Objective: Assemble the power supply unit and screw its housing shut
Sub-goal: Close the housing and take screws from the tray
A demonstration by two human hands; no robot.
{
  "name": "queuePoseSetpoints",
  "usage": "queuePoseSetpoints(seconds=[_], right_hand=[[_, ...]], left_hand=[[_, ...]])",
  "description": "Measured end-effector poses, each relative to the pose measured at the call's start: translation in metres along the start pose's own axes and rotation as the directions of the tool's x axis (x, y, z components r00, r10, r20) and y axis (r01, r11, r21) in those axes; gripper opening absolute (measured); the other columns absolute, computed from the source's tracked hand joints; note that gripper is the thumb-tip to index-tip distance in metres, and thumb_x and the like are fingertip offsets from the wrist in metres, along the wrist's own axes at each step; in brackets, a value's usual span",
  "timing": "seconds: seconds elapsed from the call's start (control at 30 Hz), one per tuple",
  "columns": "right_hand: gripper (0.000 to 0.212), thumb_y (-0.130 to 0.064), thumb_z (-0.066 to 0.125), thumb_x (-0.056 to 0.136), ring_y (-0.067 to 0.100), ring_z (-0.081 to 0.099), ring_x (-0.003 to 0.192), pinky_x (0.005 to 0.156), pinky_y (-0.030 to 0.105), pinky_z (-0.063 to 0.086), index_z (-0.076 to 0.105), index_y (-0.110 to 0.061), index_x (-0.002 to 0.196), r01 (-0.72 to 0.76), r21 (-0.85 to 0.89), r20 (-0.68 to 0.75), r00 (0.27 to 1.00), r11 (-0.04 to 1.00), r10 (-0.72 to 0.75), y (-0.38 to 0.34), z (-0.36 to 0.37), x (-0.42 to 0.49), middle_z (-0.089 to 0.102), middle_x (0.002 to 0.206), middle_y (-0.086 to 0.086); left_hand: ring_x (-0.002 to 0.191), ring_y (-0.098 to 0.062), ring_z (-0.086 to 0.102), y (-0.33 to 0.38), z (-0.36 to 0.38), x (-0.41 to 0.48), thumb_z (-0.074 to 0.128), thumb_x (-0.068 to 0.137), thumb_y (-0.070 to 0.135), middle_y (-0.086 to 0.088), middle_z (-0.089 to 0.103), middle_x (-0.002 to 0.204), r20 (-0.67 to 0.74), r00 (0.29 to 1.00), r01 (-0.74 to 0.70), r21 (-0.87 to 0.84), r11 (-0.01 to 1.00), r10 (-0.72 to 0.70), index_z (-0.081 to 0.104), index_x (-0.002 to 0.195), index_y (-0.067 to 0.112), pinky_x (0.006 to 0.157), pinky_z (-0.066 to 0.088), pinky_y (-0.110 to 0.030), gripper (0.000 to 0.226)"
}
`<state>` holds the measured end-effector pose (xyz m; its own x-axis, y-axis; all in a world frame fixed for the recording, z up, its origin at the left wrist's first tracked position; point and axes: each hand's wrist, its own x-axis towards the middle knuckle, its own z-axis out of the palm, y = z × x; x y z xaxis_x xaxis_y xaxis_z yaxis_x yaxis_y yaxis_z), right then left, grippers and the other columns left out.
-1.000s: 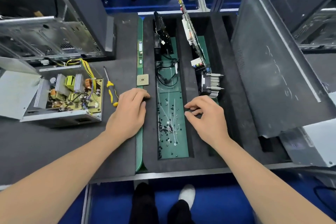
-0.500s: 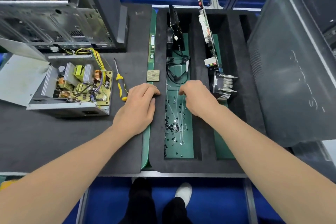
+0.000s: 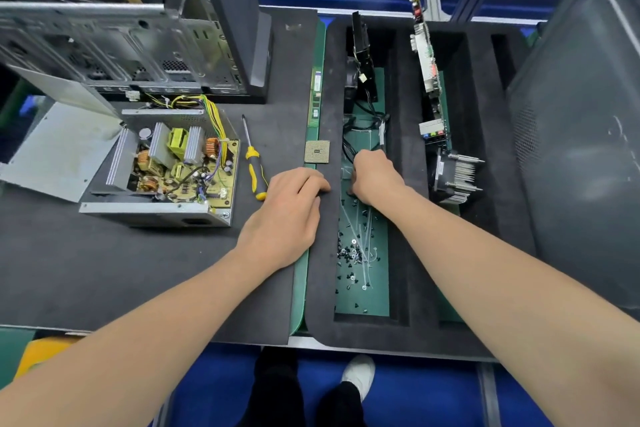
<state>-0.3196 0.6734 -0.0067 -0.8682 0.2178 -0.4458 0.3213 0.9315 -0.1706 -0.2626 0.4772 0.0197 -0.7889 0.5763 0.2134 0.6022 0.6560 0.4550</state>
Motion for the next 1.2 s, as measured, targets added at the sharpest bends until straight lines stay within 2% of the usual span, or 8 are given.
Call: queuePoseSetpoints(seconds=[0.17,0.3,0.47,0.63,0.87,0.93,1.0,1.2], right_hand=[[0.024,0.003,0.07,0.09,0.032,0.053,0.085,0.07,0.038,0.045,0.047,-0.007,0.091,0.067,-0.08,0.004,0.998,0.995,-0.067,0.002,0.008,-0.002,0.043,0.085,0.008],[0.018,0.003,0.063,0.096,0.032,0.053,0.083,0.071,0.038,0.046,0.048,-0.006,0.093,0.111,-0.136,0.072,0.992,0.984,-0.102,0.004,0.009,-0.007,0.045,0.085,0.009],[0.013,-0.003,0.057,0.096,0.032,0.068,0.088,0.083,0.04,0.061,0.069,-0.008,0.099,0.046,0.205,0.021,0.998,0.978,-0.052,0.004,0.0,-0.016,0.064,0.102,0.011],[0.015,-0.007,0.068,0.088,0.017,0.072,0.078,0.073,0.031,0.06,0.072,-0.019,0.095,0.05,0.643,-0.099,0.995,0.764,0.018,0.004,-0.01,-0.049,0.077,0.083,-0.003],[0.016,-0.023,0.079,0.091,0.011,0.067,0.082,0.066,0.023,0.048,0.063,-0.027,0.091,0.172,0.685,-0.218,0.976,0.708,-0.026,0.008,-0.036,-0.093,0.074,0.084,-0.007],[0.021,-0.024,0.082,0.089,0.014,0.067,0.076,0.066,0.029,0.054,0.061,-0.025,0.091,0.205,0.737,-0.197,0.977,0.644,-0.085,0.006,-0.051,-0.103,0.077,0.084,-0.004],[0.026,-0.023,0.083,0.089,0.016,0.064,0.07,0.07,0.041,0.056,0.058,-0.022,0.092,0.24,0.774,-0.175,0.97,0.586,-0.166,0.001,-0.065,-0.114,0.079,0.083,-0.005],[0.033,-0.006,0.077,0.092,0.026,0.076,0.086,0.076,0.041,0.05,0.046,-0.015,0.096,0.339,0.834,-0.179,0.912,0.435,-0.368,-0.038,-0.089,-0.13,0.079,0.077,0.003]], left_hand=[[0.115,-0.025,0.056,0.0,0.001,0.0,0.058,0.096,0.0,-0.005,0.061,0.121,-0.009,1.0,-0.005,0.002,1.0,0.005,0.064,0.115,0.008,0.104,0.038,-0.033,0.021],[0.116,-0.026,0.056,0.0,0.001,0.0,0.058,0.096,0.0,-0.005,0.061,0.121,-0.01,1.0,0.002,-0.002,1.0,-0.002,0.065,0.115,0.009,0.105,0.038,-0.032,0.021],[0.116,-0.025,0.055,0.0,0.002,0.0,0.057,0.097,0.001,-0.005,0.06,0.12,-0.006,1.0,0.009,0.004,1.0,-0.009,0.064,0.115,0.01,0.105,0.036,-0.031,0.021],[0.114,-0.026,0.054,0.001,0.0,0.0,0.055,0.098,0.003,-0.004,0.058,0.12,0.018,1.0,0.02,0.007,1.0,-0.02,0.061,0.119,0.011,0.103,0.038,-0.034,0.024],[0.126,-0.026,0.051,0.018,-0.014,-0.003,0.052,0.104,0.01,-0.003,0.055,0.136,0.084,0.981,0.186,-0.118,0.975,-0.177,0.051,0.138,0.015,0.109,0.037,-0.036,0.035],[0.122,-0.022,0.055,0.027,-0.027,-0.003,0.052,0.106,0.012,-0.001,0.056,0.135,0.041,0.978,0.21,-0.195,0.958,-0.206,0.052,0.139,0.017,0.106,0.042,-0.035,0.034],[0.112,-0.016,0.062,0.034,-0.047,-0.002,0.057,0.104,0.009,-0.001,0.062,0.128,-0.048,0.976,0.192,-0.261,0.946,-0.212,0.059,0.135,0.014,0.1,0.049,-0.033,0.032],[0.09,-0.005,0.069,0.029,-0.117,-0.005,0.073,0.095,0.011,0.006,0.077,0.098,-0.106,0.97,0.183,-0.277,0.943,-0.219,0.076,0.106,0.013,0.085,0.055,-0.021,0.012]])
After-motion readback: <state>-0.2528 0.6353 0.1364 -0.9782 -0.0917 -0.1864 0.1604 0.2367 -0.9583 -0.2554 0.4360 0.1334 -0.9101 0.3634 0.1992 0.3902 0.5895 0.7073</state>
